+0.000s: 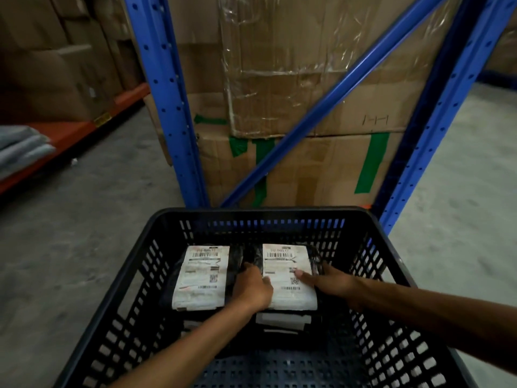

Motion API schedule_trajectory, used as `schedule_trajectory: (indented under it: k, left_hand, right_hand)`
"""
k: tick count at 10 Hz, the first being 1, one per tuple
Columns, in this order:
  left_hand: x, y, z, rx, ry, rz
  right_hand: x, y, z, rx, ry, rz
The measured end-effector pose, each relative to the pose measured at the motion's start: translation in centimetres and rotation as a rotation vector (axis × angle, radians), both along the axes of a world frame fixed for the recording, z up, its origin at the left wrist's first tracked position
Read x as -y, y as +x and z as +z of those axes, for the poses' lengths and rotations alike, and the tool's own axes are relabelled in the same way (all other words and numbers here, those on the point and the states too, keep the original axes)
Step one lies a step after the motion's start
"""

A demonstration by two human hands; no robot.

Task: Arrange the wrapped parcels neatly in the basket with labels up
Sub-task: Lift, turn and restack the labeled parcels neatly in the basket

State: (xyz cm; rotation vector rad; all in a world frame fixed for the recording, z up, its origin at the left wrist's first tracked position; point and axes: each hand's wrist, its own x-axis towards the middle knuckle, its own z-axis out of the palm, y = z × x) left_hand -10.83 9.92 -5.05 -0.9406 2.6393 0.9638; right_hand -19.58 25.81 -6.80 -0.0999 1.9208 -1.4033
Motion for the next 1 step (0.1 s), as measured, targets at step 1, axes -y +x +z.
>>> schedule_trajectory:
  k: [1]
  left_hand:
    - [0.18, -0.15, 1.39, 0.054, 0.046, -0.05]
  right_hand:
    - [0.02, 0.0, 1.61, -0.063, 0.077, -0.012]
